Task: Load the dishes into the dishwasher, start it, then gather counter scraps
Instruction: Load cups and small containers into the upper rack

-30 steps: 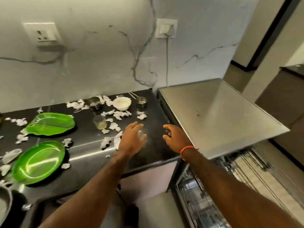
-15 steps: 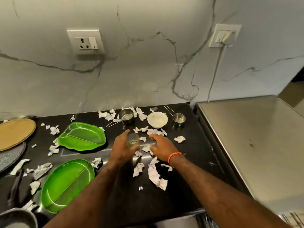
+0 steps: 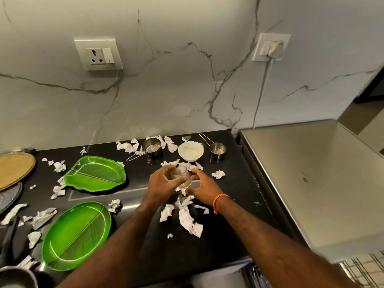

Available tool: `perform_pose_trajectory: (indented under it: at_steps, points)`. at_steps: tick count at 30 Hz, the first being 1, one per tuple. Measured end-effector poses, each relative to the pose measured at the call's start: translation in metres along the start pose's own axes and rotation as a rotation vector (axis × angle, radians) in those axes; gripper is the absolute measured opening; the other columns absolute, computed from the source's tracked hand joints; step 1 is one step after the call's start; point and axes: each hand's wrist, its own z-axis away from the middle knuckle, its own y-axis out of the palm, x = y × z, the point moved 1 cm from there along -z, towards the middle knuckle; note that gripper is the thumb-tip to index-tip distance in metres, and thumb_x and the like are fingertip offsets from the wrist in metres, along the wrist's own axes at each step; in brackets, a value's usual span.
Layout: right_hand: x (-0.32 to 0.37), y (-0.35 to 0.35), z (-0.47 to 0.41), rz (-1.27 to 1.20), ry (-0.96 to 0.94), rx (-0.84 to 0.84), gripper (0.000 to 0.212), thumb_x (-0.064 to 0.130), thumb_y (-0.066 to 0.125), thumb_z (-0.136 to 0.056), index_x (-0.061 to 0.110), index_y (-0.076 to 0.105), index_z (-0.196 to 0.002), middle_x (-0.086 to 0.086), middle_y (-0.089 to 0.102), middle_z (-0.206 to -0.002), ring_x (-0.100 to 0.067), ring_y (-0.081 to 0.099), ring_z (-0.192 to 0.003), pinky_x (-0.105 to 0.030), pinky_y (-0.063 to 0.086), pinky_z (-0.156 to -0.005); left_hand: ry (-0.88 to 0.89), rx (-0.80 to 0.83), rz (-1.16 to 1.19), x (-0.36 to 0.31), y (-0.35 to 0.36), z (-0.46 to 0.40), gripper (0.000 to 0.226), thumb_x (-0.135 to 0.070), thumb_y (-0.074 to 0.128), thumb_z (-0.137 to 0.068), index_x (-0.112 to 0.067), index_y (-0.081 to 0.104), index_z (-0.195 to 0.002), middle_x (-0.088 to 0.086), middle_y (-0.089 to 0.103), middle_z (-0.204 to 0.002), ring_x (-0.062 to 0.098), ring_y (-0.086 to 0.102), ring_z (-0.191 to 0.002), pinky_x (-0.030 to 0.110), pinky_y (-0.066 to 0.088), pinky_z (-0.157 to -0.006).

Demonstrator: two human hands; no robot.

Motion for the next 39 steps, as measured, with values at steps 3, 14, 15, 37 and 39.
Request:
perform_pose_trajectory:
  at_steps: [3,14,15,37,39]
  points:
    - [-0.014,-0.018,0.036,-0.173,0.013,-0.029,0.078,0.023,0.080,-0.083,0.027,0.039,-0.149,0.005,0.055,-0.135,-0.012,0.059,-0.112,-0.037,0.058,-0.092,-0.067,0.065,0.203,-0.022,0.022,0.020,0.068,-0.041,0.091,-0.069,-0.018,0.063,-0.127,-0.003,0.074,-0.105,0.013,0.073,-0.095,0.037,0.062,-0.085]
    - [-0.097,-0.084,0.189,-0.557,-0.038,-0.312,0.053,-0.001,0.078,-0.080,0.026,0.059,-0.121,-0.007,0.064,-0.117,-0.027,0.066,-0.110,-0.046,0.061,-0.084,-0.073,0.325,0.412,-0.093,0.134,0.133,0.039,-0.034,0.080,-0.086,-0.009,0.063,-0.111,0.014,0.074,-0.101,0.027,0.075,-0.090,0.047,0.063,-0.082]
    - [-0.105,-0.089,0.201,-0.558,-0.033,-0.363,0.054,-0.005,0.077,-0.079,0.021,0.058,-0.122,-0.010,0.065,-0.116,-0.028,0.066,-0.108,-0.046,0.061,-0.084,-0.018,0.296,0.352,-0.099,0.144,0.141,0.035,-0.033,0.081,-0.085,-0.011,0.064,-0.107,0.009,0.074,-0.096,0.024,0.074,-0.088,0.043,0.063,-0.079]
    - [-0.333,-0.150,0.420,-0.761,0.453,-1.099,0.038,0.013,0.066,-0.094,0.025,0.063,-0.130,0.008,0.067,-0.123,-0.018,0.071,-0.102,-0.042,0.061,-0.086,0.302,1.047,-0.244,-0.166,0.441,0.296,0.037,-0.016,0.056,-0.101,-0.021,0.062,-0.137,-0.003,0.068,-0.129,-0.003,0.064,-0.077,0.010,0.048,-0.063]
    - [-0.360,-0.149,0.411,-0.758,0.531,-1.069,0.040,0.013,0.064,-0.095,0.026,0.062,-0.132,0.017,0.066,-0.112,-0.020,0.073,-0.094,-0.046,0.061,-0.084,0.218,1.123,-0.290,-0.154,0.469,0.292,0.042,-0.013,0.056,-0.101,-0.021,0.056,-0.142,0.002,0.065,-0.132,-0.004,0.058,-0.059,0.012,0.044,-0.048]
